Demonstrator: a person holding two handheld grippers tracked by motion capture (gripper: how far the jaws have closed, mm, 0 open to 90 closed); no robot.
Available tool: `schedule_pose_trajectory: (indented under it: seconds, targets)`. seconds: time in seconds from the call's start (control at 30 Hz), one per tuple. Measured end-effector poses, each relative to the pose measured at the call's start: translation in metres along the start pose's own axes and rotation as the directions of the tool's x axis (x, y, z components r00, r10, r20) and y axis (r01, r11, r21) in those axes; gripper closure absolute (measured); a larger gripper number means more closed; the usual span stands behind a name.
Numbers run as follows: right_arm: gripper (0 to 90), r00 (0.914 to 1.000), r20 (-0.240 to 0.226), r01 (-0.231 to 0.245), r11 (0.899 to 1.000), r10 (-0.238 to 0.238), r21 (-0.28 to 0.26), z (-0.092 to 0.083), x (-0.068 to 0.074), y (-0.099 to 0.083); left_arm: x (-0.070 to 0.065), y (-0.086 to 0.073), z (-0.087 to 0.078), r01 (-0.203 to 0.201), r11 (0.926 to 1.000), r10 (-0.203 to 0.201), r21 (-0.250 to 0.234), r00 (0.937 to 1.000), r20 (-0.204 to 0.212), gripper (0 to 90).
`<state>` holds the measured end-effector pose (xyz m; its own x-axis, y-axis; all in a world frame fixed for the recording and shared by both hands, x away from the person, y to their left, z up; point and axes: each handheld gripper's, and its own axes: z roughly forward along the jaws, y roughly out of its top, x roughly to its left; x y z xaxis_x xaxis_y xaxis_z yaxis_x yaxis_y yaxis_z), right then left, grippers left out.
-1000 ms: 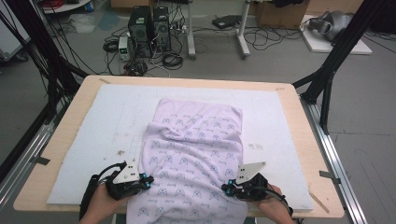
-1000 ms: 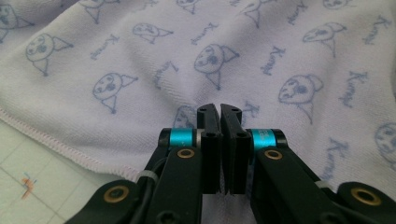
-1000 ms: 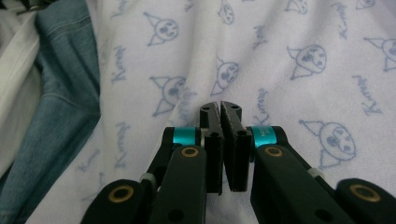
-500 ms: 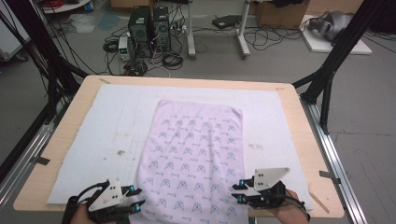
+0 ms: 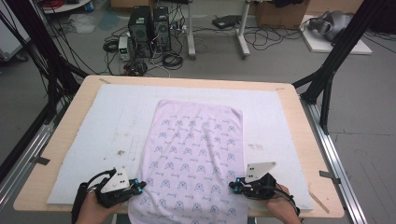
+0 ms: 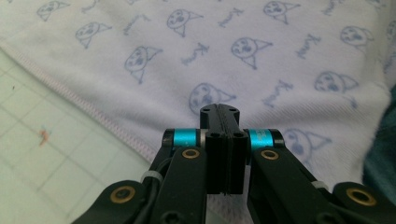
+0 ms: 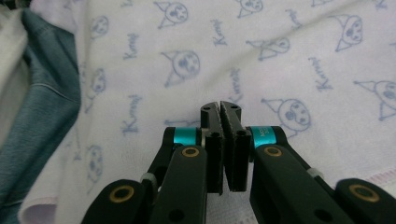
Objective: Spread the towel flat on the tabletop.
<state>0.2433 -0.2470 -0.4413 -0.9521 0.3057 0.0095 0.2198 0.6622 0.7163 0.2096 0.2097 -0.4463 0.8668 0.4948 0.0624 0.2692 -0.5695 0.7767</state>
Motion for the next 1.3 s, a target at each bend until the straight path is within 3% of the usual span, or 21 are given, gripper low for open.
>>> schedule_pose_trajectory:
  seconds: [0.13, 0.17, 0.23, 0.3, 0.6, 0.87, 1.03, 1.3]
  targets:
    - [86.9, 0.9992, -0.018, -0.036, 0.998, 0.035, -0.059, -0.012, 0.0, 0.0, 0.0, -0.005, -0.012, 0.016, 0.9998, -0.016, -0.012, 0.9999, 0.005, 89.8]
    - [80.7, 0.9988, -0.015, -0.047, 0.997, 0.046, -0.067, -0.014, -0.002, 0.0, 0.003, -0.004, -0.014, 0.026, 0.9995, -0.026, -0.017, 0.9997, 0.001, 89.3]
    - [74.5, 0.9975, -0.006, -0.071, 0.994, 0.07, -0.077, -0.016, -0.007, 0.002, 0.009, 0.0, -0.015, 0.051, 0.9981, -0.051, -0.035, 0.9986, -0.01, 78.3]
    - [69.2, 0.9971, 0.008, -0.075, 0.994, 0.076, -0.082, -0.017, -0.011, 0.005, 0.014, 0.005, -0.014, 0.063, 0.9965, -0.064, -0.055, 0.9979, -0.014, 73.7]
    - [52.3, 0.9871, 0.065, -0.138, 0.983, 0.146, -0.121, -0.018, -0.04, 0.019, 0.043, 0.037, 0.003, 0.112, 0.9883, -0.113, -0.104, 0.9936, -0.008, 55.2]
    - [38.4, 0.973, 0.112, -0.185, 0.972, 0.202, -0.144, -0.025, -0.072, 0.04, 0.07, 0.066, 0.018, 0.137, 0.9838, -0.143, -0.116, 0.9889, -0.042, 41.5]
    - [37.3, 0.9694, 0.136, -0.183, 0.971, 0.204, -0.156, -0.027, -0.084, 0.05, 0.082, 0.079, 0.025, 0.142, 0.9818, -0.149, -0.127, 0.9876, -0.05, 40.5]
    - [36.1, 0.971, 0.131, -0.181, 0.973, 0.2, -0.147, -0.029, -0.09, 0.051, 0.091, 0.081, 0.027, 0.166, 0.9784, -0.173, -0.123, 0.9839, -0.046, 39.2]
